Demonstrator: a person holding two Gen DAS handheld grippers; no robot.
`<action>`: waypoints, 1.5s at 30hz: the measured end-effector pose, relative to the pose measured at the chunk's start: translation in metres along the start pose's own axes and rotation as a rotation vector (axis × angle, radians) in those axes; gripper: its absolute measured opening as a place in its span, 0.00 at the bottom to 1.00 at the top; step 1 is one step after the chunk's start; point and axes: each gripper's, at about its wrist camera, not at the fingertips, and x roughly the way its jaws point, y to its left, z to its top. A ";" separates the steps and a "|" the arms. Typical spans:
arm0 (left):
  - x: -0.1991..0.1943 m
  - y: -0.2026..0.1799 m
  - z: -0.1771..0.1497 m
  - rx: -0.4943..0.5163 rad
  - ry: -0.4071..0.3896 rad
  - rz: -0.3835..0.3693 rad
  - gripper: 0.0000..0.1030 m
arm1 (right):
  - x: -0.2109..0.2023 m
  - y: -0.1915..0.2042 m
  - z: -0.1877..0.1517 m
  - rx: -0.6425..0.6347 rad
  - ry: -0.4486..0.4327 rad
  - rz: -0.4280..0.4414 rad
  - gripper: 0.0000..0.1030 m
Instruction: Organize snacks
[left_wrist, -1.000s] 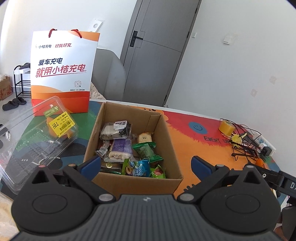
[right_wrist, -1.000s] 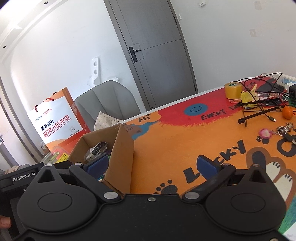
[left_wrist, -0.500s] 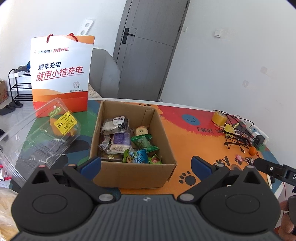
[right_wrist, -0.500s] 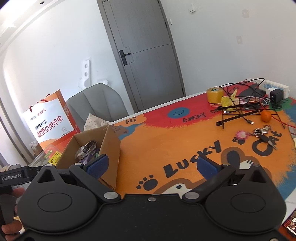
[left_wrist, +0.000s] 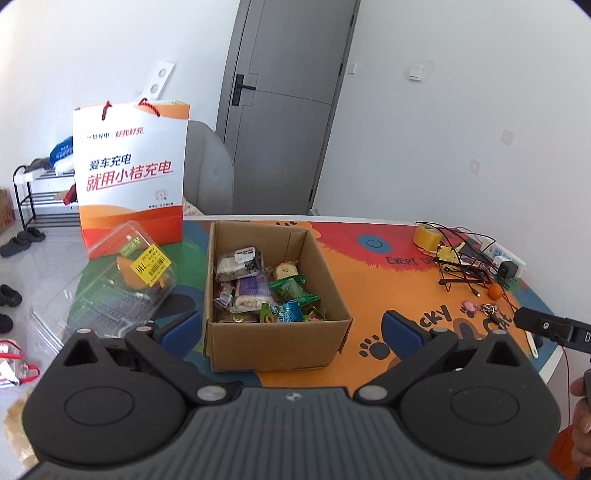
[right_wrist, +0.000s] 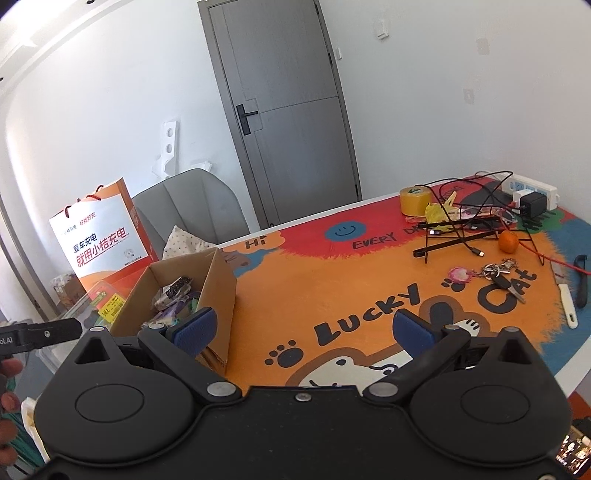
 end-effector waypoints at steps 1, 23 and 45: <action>-0.003 0.000 0.000 0.004 -0.003 0.000 1.00 | -0.003 -0.001 0.000 0.002 -0.004 0.001 1.00; -0.014 -0.006 0.000 0.069 -0.005 0.007 1.00 | -0.016 0.008 0.000 -0.023 -0.005 0.039 1.00; -0.008 -0.004 -0.003 0.081 0.022 0.006 1.00 | -0.014 0.008 -0.002 -0.023 0.006 0.031 1.00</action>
